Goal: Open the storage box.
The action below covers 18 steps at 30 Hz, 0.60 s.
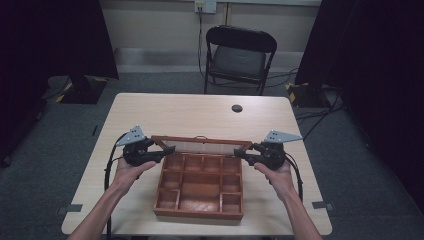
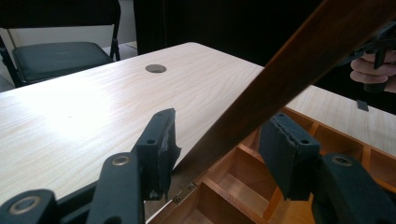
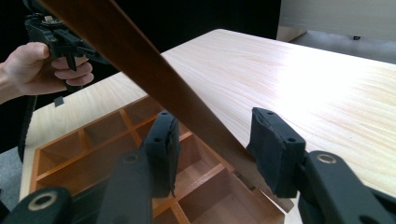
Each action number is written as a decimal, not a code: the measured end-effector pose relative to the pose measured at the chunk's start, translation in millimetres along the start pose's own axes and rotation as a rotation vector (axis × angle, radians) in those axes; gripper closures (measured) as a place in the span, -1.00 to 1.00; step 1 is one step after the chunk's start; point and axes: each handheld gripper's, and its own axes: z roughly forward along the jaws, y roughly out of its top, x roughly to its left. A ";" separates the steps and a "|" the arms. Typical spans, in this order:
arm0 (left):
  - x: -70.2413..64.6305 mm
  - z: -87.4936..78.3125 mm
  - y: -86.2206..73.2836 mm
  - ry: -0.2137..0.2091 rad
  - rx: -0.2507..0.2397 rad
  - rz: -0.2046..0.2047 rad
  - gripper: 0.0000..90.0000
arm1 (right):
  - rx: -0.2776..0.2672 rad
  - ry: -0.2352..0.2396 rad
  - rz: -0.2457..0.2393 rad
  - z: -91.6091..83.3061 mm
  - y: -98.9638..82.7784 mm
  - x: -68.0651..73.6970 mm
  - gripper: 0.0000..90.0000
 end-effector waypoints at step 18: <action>12.8 7.8 -6.4 0.014 0.026 0.017 0.15 | 0.014 -0.034 0.018 14.0 -4.8 -8.1 0.19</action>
